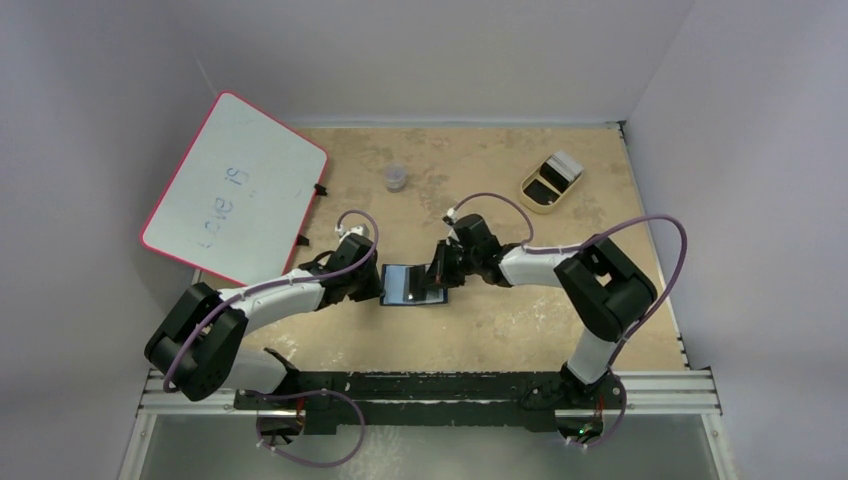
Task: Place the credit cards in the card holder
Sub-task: Insert the credit card into the card holder.
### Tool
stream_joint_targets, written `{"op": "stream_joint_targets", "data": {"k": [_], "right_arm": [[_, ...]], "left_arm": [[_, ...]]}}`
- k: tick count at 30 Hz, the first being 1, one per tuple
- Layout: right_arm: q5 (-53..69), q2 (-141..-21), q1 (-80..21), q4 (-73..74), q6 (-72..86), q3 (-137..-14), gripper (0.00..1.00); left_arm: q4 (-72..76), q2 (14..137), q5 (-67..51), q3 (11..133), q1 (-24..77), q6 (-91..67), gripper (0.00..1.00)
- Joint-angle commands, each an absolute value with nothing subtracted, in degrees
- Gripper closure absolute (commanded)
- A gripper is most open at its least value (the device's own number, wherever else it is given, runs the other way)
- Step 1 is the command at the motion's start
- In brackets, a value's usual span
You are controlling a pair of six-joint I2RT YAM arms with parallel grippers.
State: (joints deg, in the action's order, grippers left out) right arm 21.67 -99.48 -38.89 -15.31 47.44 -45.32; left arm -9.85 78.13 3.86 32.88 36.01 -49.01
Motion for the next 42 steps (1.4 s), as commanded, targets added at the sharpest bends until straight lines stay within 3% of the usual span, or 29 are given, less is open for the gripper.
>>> {"op": "stream_joint_targets", "data": {"k": [1, 7, 16, 22, 42], "right_arm": [[20.2, -101.1, -39.2, -10.7, 44.3, -47.6, 1.00], [20.5, -102.6, -39.5, -8.8, 42.5, -50.5, 0.97], [12.0, -97.7, -39.6, 1.5, 39.2, -53.9, 0.74], [10.3, -98.2, -39.7, 1.2, 38.9, -55.0, 0.63], [19.1, -101.9, -44.3, -9.9, 39.8, -54.9, 0.67]], "left_arm": [[-9.3, 77.6, 3.3, 31.6, 35.8, -50.0, 0.85], [-8.5, 77.2, 2.0, 31.4, 35.8, -51.0, 0.85], [-7.7, 76.3, 1.1, 30.7, 35.8, -52.3, 0.85], [-6.9, 75.9, 0.2, 30.7, 35.7, -52.8, 0.85], [-5.4, 77.7, -0.2, 31.0, 35.8, -52.6, 0.85]]}}
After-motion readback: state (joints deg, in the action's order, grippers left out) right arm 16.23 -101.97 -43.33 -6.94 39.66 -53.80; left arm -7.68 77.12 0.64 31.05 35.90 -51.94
